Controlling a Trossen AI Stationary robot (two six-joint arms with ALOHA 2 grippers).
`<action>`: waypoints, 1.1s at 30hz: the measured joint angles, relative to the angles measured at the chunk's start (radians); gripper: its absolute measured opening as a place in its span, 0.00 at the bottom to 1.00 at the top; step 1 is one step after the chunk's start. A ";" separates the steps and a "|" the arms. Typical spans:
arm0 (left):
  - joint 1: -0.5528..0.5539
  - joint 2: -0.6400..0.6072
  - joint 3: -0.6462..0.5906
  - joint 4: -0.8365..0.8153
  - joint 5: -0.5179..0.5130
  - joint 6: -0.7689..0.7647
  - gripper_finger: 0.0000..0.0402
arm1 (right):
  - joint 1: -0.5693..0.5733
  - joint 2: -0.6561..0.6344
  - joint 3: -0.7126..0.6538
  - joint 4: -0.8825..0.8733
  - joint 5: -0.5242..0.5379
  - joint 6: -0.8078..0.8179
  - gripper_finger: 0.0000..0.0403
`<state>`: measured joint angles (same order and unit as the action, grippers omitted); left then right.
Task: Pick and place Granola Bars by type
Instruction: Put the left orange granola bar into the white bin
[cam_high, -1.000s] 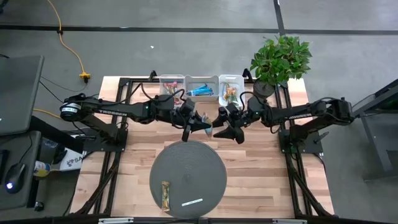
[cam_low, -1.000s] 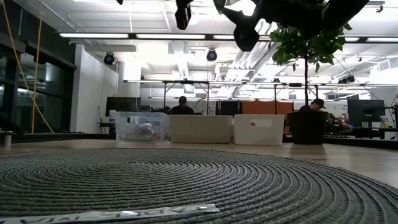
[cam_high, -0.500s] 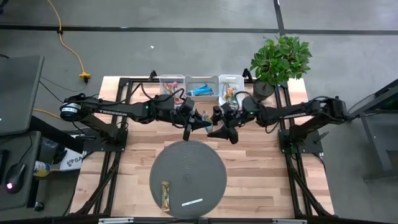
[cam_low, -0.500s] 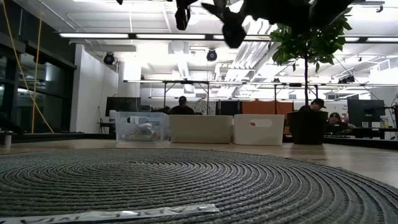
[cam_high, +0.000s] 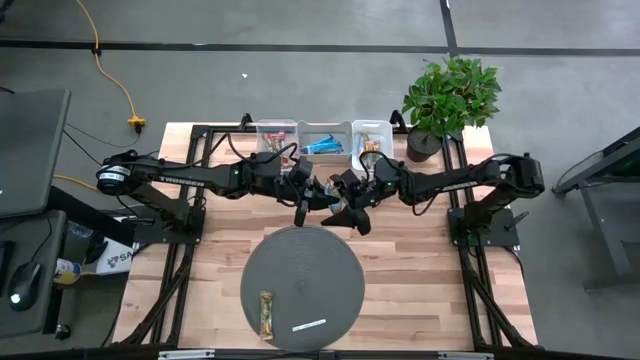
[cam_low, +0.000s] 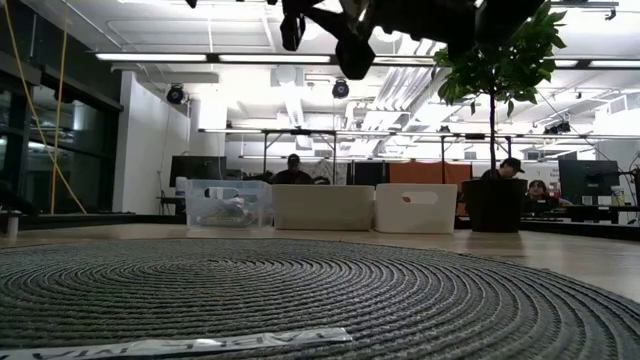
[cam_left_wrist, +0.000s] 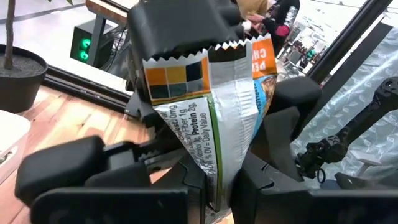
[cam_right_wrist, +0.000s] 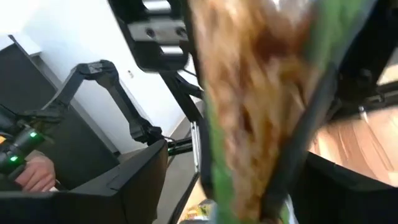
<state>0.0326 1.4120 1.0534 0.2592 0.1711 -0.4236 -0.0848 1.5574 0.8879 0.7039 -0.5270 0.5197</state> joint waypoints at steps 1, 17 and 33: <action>0.000 0.000 0.000 0.000 0.000 0.000 0.09 | 0.000 0.000 0.000 -0.010 0.000 0.004 0.68; 0.000 0.000 0.000 0.000 0.009 -0.001 0.09 | -0.013 0.000 0.000 -0.071 0.000 0.004 0.37; 0.000 -0.001 0.000 0.000 0.007 -0.008 0.09 | -0.028 -0.001 0.000 -0.063 -0.022 0.023 0.22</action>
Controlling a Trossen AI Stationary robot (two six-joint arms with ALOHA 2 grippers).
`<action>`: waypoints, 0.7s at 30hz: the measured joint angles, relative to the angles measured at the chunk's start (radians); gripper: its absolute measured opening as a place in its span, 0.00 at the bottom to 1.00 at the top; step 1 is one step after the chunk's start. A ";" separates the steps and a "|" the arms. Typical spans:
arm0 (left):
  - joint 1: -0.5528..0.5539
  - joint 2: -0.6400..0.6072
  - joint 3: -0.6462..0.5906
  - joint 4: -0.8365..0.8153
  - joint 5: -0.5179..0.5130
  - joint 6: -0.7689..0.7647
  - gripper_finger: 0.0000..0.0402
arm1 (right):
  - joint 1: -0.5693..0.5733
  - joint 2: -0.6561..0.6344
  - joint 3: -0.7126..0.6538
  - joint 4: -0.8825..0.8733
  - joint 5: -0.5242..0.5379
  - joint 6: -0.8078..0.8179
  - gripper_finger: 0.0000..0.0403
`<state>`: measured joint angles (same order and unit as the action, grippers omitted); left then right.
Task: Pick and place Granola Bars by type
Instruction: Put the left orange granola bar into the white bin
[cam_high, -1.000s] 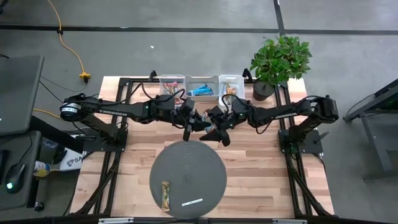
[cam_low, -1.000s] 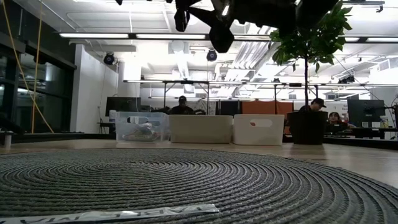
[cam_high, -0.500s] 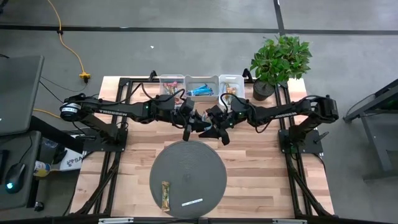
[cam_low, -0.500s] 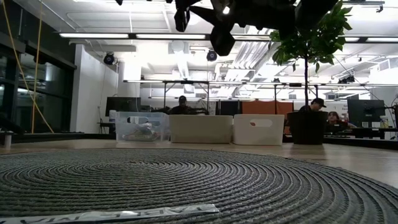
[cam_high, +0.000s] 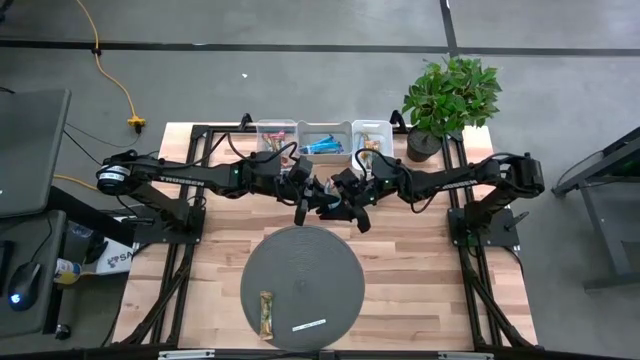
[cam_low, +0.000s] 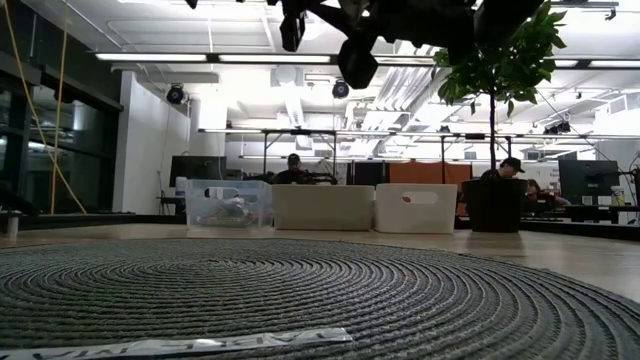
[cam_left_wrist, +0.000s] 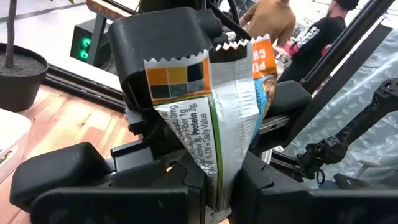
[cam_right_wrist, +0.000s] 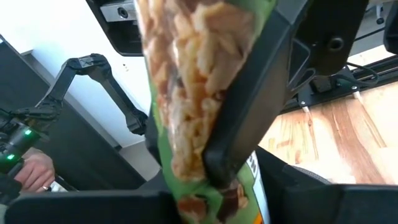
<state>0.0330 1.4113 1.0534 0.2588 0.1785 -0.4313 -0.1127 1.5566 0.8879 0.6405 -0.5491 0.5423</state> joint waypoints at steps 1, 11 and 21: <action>0.000 0.000 0.000 0.000 -0.001 -0.001 0.09 | 0.000 0.000 0.000 0.000 0.000 0.000 0.22; 0.000 0.000 0.000 0.008 -0.005 0.003 0.09 | 0.000 -0.001 0.000 0.001 0.000 0.000 0.18; -0.001 0.000 0.000 0.037 -0.022 0.008 0.16 | -0.001 -0.003 0.001 0.002 0.007 -0.005 0.18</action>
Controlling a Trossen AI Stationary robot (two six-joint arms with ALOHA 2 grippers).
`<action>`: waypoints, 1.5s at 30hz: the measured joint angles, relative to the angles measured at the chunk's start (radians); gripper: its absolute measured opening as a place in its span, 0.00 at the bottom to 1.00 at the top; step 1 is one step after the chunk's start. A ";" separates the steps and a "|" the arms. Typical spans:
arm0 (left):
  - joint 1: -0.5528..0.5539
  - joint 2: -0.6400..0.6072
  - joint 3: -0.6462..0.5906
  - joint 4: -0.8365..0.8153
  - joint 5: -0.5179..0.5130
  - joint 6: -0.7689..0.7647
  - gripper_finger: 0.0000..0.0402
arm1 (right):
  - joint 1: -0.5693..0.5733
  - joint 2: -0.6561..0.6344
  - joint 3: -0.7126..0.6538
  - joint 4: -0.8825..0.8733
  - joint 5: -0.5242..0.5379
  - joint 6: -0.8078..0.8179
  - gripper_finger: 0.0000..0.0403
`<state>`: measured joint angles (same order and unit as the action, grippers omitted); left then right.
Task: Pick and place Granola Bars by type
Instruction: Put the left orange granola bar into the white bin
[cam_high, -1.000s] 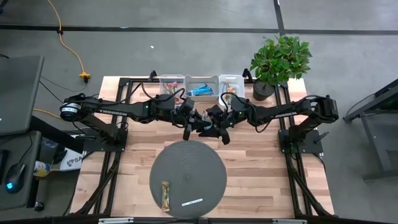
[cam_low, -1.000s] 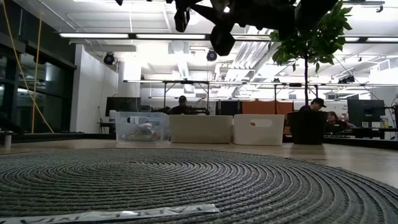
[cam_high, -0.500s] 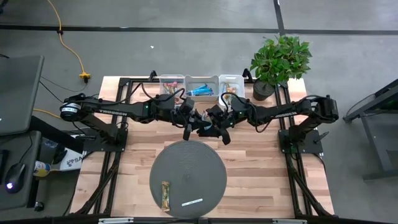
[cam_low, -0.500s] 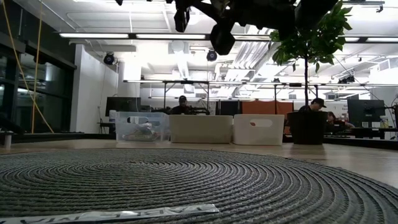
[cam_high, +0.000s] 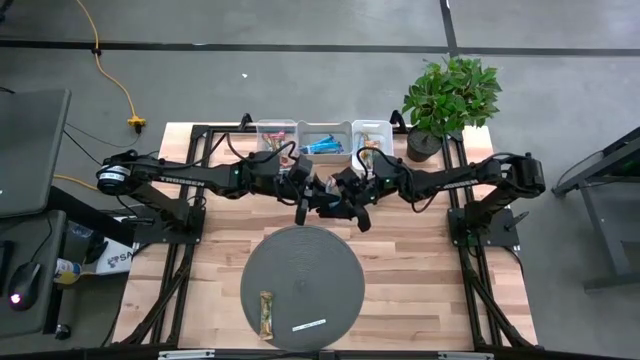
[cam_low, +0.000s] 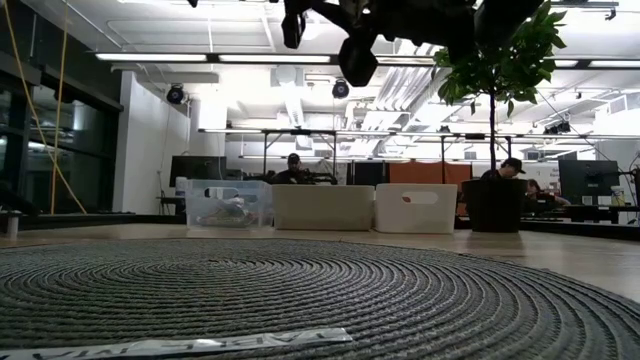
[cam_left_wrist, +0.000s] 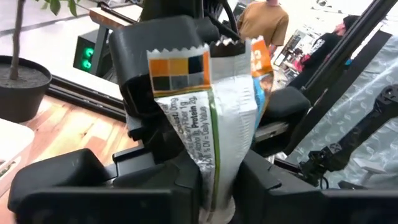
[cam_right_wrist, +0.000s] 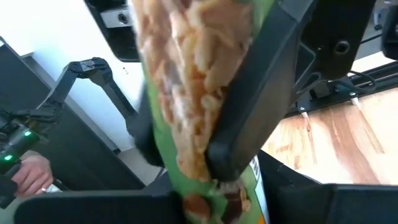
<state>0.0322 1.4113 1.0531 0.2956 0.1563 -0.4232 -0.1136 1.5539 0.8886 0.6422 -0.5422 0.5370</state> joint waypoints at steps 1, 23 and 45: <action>0.000 0.000 0.000 0.002 -0.007 0.000 0.18 | -0.001 0.000 0.000 -0.004 0.002 -0.003 0.18; 0.001 -0.120 0.001 0.190 -0.445 0.284 0.63 | 0.000 0.004 -0.002 -0.062 -0.006 -0.019 0.14; 0.000 -0.267 0.001 -0.069 -0.830 0.158 0.63 | -0.212 0.003 -0.002 -0.489 0.666 0.073 0.13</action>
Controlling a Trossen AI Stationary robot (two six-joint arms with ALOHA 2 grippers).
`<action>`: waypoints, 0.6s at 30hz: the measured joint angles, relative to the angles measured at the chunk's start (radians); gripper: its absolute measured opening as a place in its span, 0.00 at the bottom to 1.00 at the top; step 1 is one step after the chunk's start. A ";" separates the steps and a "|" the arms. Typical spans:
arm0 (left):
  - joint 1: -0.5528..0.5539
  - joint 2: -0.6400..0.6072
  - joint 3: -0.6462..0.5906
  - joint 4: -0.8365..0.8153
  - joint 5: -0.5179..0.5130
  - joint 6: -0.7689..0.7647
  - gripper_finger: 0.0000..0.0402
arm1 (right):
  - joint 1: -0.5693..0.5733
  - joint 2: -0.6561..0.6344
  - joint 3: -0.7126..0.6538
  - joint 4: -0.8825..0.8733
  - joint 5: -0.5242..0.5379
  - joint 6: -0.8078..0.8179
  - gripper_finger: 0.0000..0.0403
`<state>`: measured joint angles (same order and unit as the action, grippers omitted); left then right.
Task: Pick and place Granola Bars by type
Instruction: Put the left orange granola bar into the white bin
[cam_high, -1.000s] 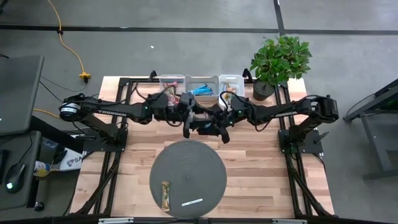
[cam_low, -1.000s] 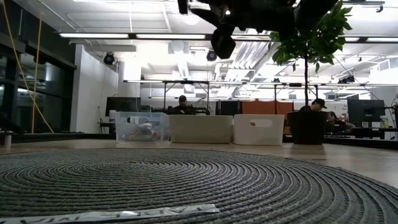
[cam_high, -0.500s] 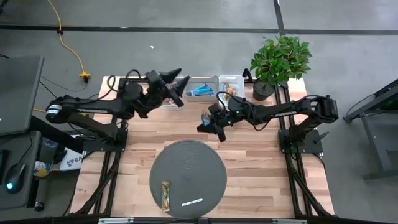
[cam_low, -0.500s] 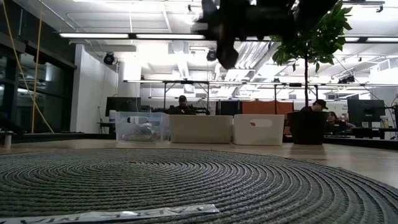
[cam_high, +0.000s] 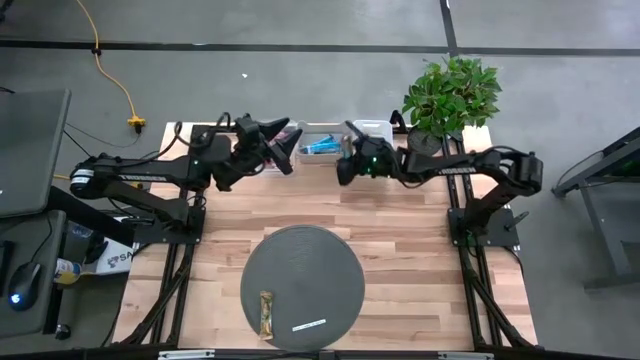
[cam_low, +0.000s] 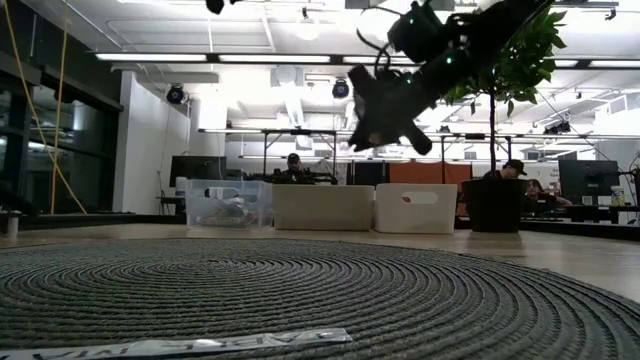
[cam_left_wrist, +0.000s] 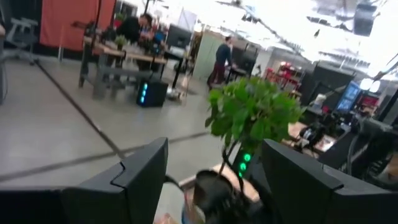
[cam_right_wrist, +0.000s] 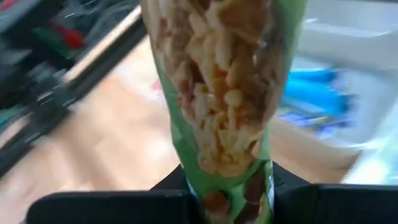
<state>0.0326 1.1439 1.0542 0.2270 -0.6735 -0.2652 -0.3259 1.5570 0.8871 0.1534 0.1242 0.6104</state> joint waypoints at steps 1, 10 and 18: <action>0.000 0.000 0.000 -0.017 0.000 -0.012 0.63 | -0.017 0.000 0.000 -0.006 0.018 0.002 0.12; 0.000 0.000 0.000 -0.038 0.000 -0.032 0.63 | -0.162 0.000 0.000 -0.168 0.116 -0.008 0.12; 0.000 0.000 0.000 -0.050 -0.002 -0.031 0.63 | -0.244 0.002 0.000 -0.246 0.068 0.008 0.13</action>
<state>0.0326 1.1439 1.0538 0.1772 -0.6758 -0.2966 -0.5696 1.5587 0.8875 -0.0931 0.1922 0.6188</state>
